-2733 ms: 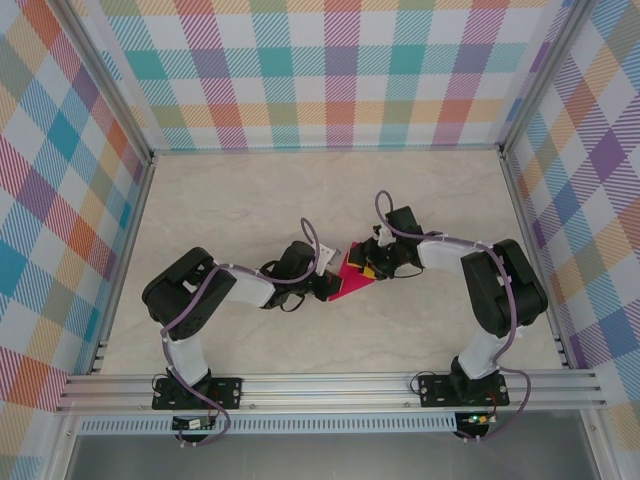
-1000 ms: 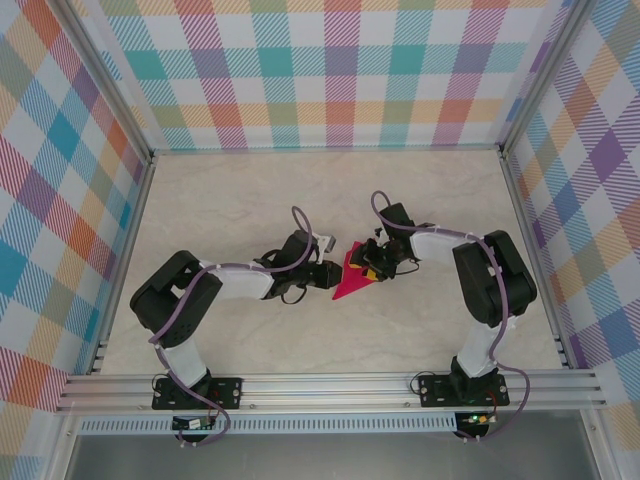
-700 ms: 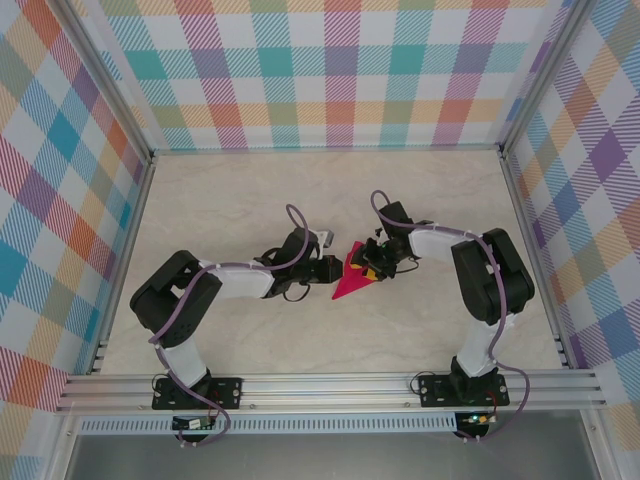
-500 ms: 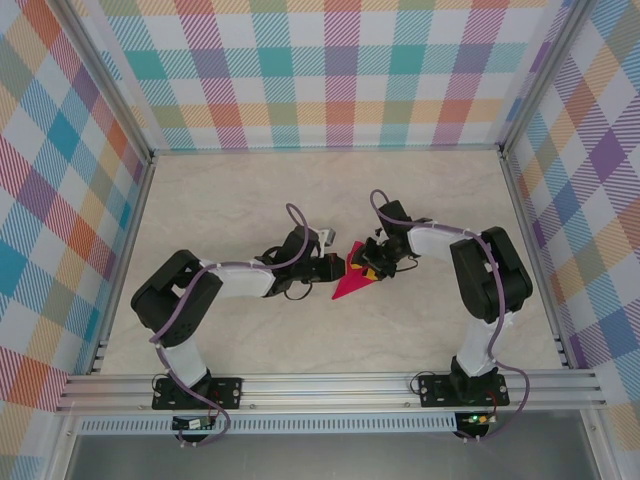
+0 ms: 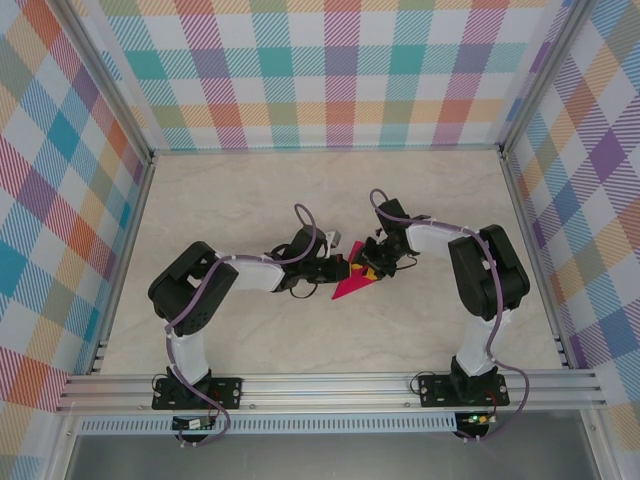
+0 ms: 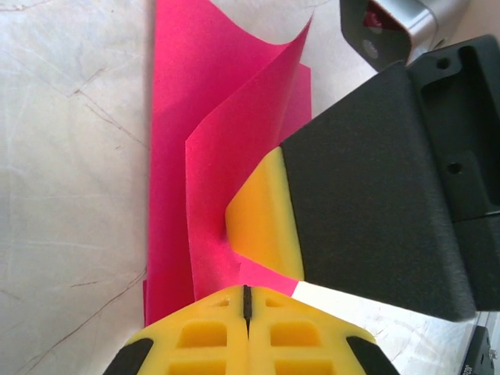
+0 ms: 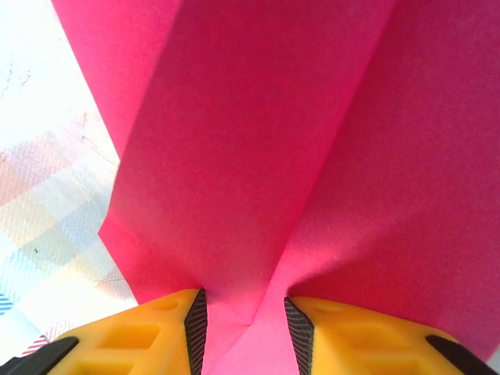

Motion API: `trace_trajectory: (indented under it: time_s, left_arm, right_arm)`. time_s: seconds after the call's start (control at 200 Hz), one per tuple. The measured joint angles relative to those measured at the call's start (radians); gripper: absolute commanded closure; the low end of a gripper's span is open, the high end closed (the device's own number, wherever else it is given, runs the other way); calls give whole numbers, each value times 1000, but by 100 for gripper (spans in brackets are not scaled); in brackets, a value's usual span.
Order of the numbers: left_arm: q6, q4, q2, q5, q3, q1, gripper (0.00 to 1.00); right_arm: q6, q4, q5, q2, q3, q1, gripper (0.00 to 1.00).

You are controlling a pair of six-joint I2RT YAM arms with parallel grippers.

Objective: Fold a paper plane with a square sheet of paper (pick it up from the middle)
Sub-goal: Fourth fold the wing at the center of the table.

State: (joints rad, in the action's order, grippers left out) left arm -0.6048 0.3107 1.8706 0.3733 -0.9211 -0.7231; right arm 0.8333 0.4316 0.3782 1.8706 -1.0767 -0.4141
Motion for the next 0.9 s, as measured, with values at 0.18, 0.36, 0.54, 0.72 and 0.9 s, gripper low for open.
trace_trajectory:
  time_s: [0.18, 0.36, 0.54, 0.72, 0.9]
  left_arm:
    - [14, -30, 12, -9, -11, 0, 100]
    - [22, -48, 16, -19, -13, 0, 100]
    - [27, -55, 16, -23, -13, 0, 100]
    - [34, -74, 18, -26, -26, 0, 100]
    - [37, -74, 19, -26, -29, 0, 100]
  right_arm:
    - [15, 12, -3, 6, -7, 0, 63]
    - [23, 31, -3, 16, -19, 0, 64]
    - [29, 54, -4, 27, -30, 0, 66]
    - [43, 71, -3, 40, -40, 1, 69]
    - [50, 74, -3, 40, -40, 1, 69]
